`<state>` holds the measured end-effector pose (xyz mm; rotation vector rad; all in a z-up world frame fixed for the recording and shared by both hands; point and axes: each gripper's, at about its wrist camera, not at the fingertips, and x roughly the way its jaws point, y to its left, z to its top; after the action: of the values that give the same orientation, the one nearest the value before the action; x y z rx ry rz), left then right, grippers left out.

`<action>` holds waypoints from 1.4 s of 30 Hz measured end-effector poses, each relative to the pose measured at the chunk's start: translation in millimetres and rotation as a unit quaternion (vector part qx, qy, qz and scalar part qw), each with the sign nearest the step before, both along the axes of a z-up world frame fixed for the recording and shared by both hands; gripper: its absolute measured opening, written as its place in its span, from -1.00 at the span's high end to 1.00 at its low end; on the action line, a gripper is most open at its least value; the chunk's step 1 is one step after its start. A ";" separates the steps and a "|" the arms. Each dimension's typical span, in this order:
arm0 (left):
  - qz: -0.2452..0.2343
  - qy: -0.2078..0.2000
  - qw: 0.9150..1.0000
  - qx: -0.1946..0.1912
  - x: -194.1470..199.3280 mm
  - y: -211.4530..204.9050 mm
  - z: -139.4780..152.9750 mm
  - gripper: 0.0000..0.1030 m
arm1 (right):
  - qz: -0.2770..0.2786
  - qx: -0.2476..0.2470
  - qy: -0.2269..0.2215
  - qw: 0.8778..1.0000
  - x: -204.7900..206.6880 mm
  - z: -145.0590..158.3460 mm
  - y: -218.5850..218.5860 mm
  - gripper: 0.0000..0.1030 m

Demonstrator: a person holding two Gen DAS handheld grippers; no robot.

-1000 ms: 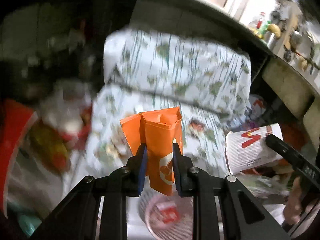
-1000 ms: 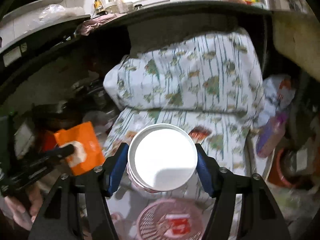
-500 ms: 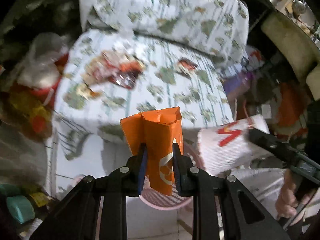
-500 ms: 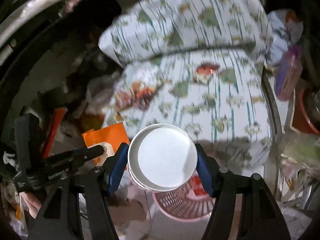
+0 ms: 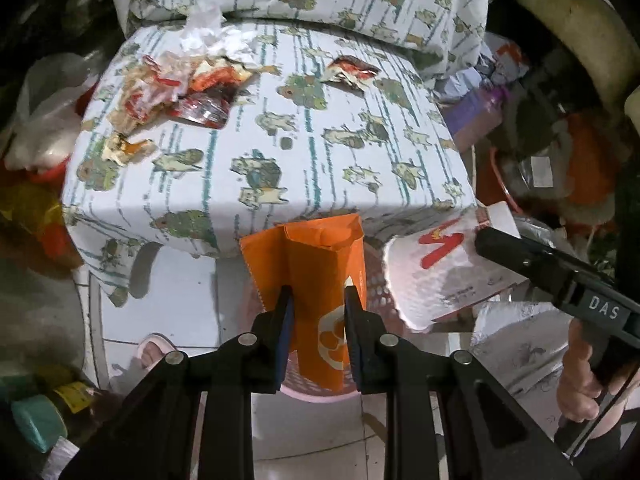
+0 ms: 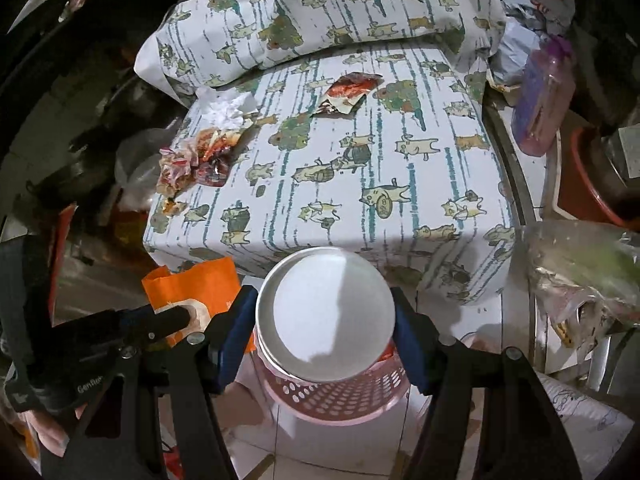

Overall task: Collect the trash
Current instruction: 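Carry the orange box and the paper cup over the pink basket with both tools, then open both tools to drop the orange box and paper cup into the basket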

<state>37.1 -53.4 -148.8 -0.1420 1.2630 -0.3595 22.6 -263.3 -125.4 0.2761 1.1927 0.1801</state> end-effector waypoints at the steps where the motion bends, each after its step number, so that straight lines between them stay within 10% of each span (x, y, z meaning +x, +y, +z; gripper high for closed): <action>1: 0.001 0.005 1.000 -0.003 0.6 -0.3 -1.0 0.19 | -0.001 0.000 0.000 1.000 0.4 -0.2 -0.1 -0.27; 4: 0.015 -0.008 1.000 0.004 -0.1 1.2 4.4 -0.24 | 0.004 0.010 -0.010 1.000 0.4 4.1 0.6 -0.30; 29: 0.117 -0.125 0.985 0.001 9.7 58.3 83.4 -0.24 | -0.011 -0.025 -0.095 0.995 0.5 40.9 10.5 -0.39; 42: 0.155 -0.182 0.970 0.029 11.0 74.9 115.7 -0.56 | -0.024 -0.034 -0.094 0.995 4.6 38.6 17.7 -0.44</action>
<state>48.0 21.5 -33.1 -0.2113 0.8687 -0.0713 27.3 -245.6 -86.8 0.2222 1.0023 0.1205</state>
